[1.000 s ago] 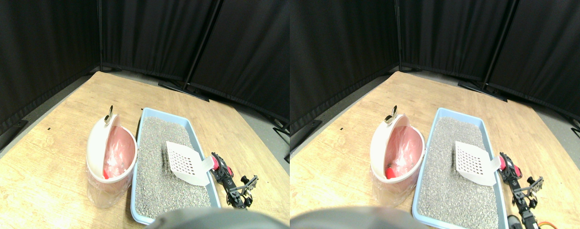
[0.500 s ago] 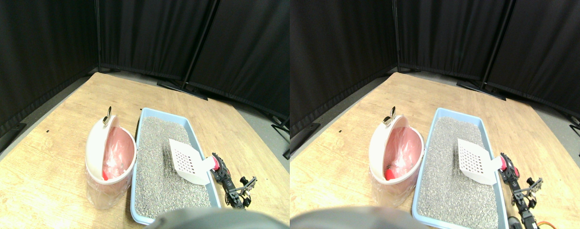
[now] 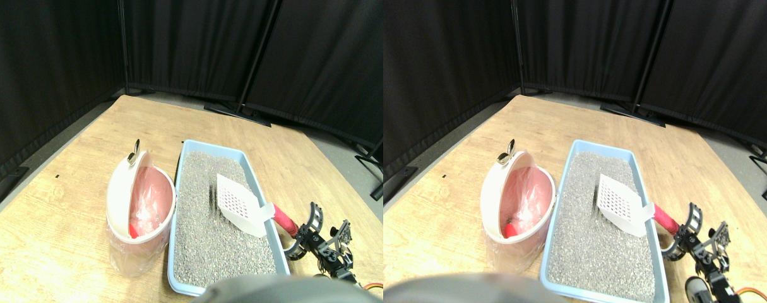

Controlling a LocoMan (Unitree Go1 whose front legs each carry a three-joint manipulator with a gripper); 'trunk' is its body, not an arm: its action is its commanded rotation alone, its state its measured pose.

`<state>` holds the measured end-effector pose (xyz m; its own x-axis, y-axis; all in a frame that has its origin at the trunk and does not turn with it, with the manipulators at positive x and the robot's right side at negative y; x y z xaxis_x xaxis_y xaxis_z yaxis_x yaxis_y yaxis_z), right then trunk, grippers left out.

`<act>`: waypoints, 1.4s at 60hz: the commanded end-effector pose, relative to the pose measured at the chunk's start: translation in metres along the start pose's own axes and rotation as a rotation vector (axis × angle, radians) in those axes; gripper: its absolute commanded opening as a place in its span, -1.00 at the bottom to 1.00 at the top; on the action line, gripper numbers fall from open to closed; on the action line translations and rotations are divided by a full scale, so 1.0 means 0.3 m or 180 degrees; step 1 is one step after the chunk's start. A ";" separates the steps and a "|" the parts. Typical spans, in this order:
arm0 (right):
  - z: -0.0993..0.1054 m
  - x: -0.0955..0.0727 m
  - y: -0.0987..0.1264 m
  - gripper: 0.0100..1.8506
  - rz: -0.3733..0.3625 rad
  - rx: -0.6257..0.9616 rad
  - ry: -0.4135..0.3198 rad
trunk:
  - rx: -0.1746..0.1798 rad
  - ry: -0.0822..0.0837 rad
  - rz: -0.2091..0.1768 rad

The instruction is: Scoop (unimanual)

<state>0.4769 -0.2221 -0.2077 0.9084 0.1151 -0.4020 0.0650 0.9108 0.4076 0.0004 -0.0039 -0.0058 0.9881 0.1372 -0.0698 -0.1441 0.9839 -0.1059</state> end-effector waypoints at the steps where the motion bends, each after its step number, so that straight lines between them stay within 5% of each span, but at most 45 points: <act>1: 0.032 -0.030 0.029 0.64 0.0159 -0.0066 -0.0176 | -0.0037 -0.0013 -0.0023; 19: 0.067 -0.139 0.053 0.43 0.0260 -0.0164 -0.0382 | 0.0033 -0.0005 -0.0161; 27: 0.069 -0.178 0.046 -0.03 0.0424 -0.0253 -0.0823 | 0.0071 -0.0004 -0.0230; 42: 0.079 -0.205 0.022 -0.92 0.0607 -0.0372 -0.1157 | 0.0136 0.0016 -0.0346; 55: 0.074 -0.231 0.007 -0.95 0.0624 -0.0778 -0.1372 | 0.0178 0.0024 -0.0428; 84: 0.050 -0.324 -0.001 -0.95 0.0442 -0.0718 -0.1288 | 0.0289 0.0035 -0.0634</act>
<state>0.3942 -0.2437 -0.1647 0.9929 0.1148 -0.0310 -0.1055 0.9708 0.2157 0.0019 -0.0053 -0.0077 0.9949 -0.0488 -0.0886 0.0482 0.9988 -0.0090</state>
